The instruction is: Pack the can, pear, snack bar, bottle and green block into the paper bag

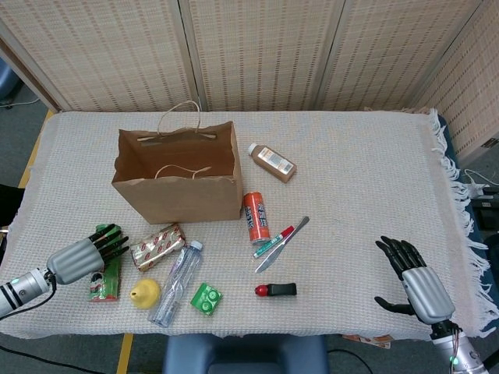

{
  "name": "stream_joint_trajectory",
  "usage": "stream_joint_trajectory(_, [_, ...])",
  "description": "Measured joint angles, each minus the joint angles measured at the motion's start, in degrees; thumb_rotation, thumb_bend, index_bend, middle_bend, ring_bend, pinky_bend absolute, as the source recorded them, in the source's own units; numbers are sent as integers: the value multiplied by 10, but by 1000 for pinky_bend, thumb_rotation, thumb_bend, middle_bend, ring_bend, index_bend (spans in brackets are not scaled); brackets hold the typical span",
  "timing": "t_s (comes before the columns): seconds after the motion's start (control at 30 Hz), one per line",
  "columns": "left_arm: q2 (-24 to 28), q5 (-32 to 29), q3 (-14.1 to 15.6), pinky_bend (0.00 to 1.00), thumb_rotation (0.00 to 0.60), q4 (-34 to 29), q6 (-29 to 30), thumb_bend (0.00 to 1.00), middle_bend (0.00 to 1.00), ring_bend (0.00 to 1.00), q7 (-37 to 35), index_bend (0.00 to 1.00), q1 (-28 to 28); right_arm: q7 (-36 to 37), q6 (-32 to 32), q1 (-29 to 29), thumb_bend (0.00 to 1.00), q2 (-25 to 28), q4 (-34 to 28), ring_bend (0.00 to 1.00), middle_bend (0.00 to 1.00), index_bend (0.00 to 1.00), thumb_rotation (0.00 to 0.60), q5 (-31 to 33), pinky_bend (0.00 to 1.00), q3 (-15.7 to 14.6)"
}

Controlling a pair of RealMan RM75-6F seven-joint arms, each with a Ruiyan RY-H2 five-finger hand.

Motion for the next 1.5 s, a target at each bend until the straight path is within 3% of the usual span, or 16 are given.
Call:
stream_joint_trajectory(0.57, [-57, -9, 44, 42, 600, 101, 20, 391, 0, 0, -16, 0, -3, 7, -20, 4, 45, 6, -15, 0, 0, 0, 600, 15, 0, 0])
stream_joint_trajectory(0.9, [-74, 9, 81, 48, 600, 124, 28, 391, 0, 0, -6, 0, -22, 14, -24, 4, 45, 9, -20, 0, 0, 0, 600, 18, 0, 0])
stream_joint_trajectory(1.03, [-81, 11, 91, 138, 600, 128, 17, 420, 17, 25, -4, 44, -29, 16, -23, 4, 46, 10, -22, 0, 0, 0, 600, 17, 0, 0])
stream_joint_trajectory(1.17, [-88, 13, 98, 494, 600, 132, 26, 556, 313, 305, -4, 344, -30, 18, -20, 3, 45, 10, -22, 0, 0, 0, 600, 16, 0, 1])
stream_joint_trajectory(1.23, [-91, 13, 99, 603, 600, 135, 37, 600, 489, 455, -2, 501, -29, 20, -20, 3, 45, 10, -21, 0, 0, 0, 600, 16, 0, 1])
stream_joint_trajectory(1.3, [-95, 13, 100, 649, 600, 141, 53, 619, 594, 545, -1, 584, -27, 21, -20, 3, 45, 10, -21, 0, 0, 0, 600, 17, 0, 2])
stream_joint_trajectory(1.5, [-95, -21, 78, 681, 600, 149, 90, 639, 648, 592, -15, 629, -19, 21, -20, 3, 45, 10, -24, 0, 0, 0, 600, 20, 0, 3])
